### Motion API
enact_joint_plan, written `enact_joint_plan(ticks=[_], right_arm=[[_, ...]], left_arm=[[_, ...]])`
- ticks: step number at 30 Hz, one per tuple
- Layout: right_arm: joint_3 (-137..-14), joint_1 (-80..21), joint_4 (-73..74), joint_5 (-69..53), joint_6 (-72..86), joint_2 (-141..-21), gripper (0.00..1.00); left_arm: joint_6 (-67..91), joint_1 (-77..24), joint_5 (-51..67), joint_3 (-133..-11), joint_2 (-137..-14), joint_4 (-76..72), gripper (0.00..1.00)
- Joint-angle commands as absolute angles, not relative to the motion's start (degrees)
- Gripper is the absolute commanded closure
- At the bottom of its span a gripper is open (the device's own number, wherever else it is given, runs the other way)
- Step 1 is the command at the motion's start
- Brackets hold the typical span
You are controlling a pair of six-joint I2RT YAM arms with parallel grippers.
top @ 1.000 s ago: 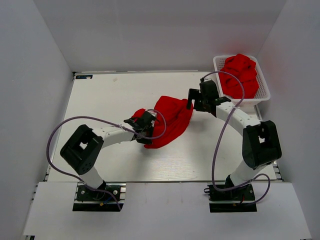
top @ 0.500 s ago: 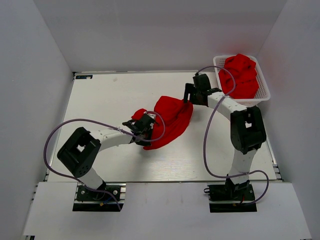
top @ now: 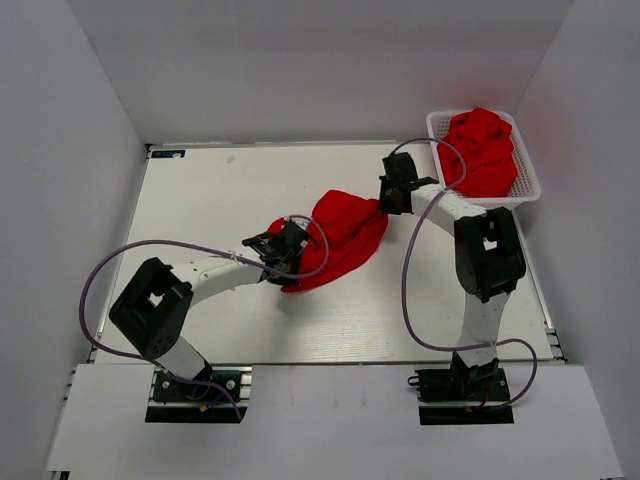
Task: Fold and stack the t-shirts
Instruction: Flatten out the tshirt
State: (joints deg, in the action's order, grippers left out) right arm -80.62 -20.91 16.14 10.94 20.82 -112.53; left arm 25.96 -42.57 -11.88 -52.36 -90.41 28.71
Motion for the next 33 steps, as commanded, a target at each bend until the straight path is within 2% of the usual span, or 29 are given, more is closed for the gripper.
enact_joint_plan(ticks=[1,4,5,8,14,18,22,26,31,33], right_arm=[[-82.71,-20.13,9.78,15.9,20.22,-103.04,1.0],[-83.05,-19.86,5.9,18.71,19.43,-97.22,1.0],[-83.14,-19.69,5.02,19.16,19.34,-92.94,1.0],[-84.11,-19.6,1.68,19.78,17.06,-86.17,1.0],[-89.29,-19.69,2.37,22.15,11.61,-77.18,1.0],[-89.21,-19.78,2.81,19.17,7.92,-69.55,1.0],[-91.22,-19.78,6.74,13.46,5.81,-68.29,1.0],[-94.3,-19.78,11.42,9.84,6.06,-72.5,1.0],[-98.87,-19.51,13.18,15.11,6.59,-81.97,1.0],[-104.31,-19.6,14.41,17.13,5.89,-85.58,1.0]], left_arm=[[24.79,-41.58,-23.51,-62.64,-83.07,29.62,1.0],[20.67,-41.57,-33.36,-74.67,-83.06,30.76,1.0],[19.09,-41.57,-34.7,-81.67,-83.06,30.76,1.0],[11.27,-41.57,-36.3,-92.32,-83.06,28.13,1.0],[-0.52,-41.57,-39.64,-105.45,-81.92,22.42,1.0],[-3.6,-41.57,-40.86,-105.47,-77.88,18.64,1.0],[-5.19,-41.57,-40.35,-102.57,-74.36,15.21,1.0],[-5.71,-41.57,-41.74,-101.16,-74.36,13.98,1.0],[-8.96,-41.57,-50.52,-101.07,-80.5,11.0,1.0],[-11.93,-40.96,-54.39,-102.64,-84.79,7.92,1.0]])
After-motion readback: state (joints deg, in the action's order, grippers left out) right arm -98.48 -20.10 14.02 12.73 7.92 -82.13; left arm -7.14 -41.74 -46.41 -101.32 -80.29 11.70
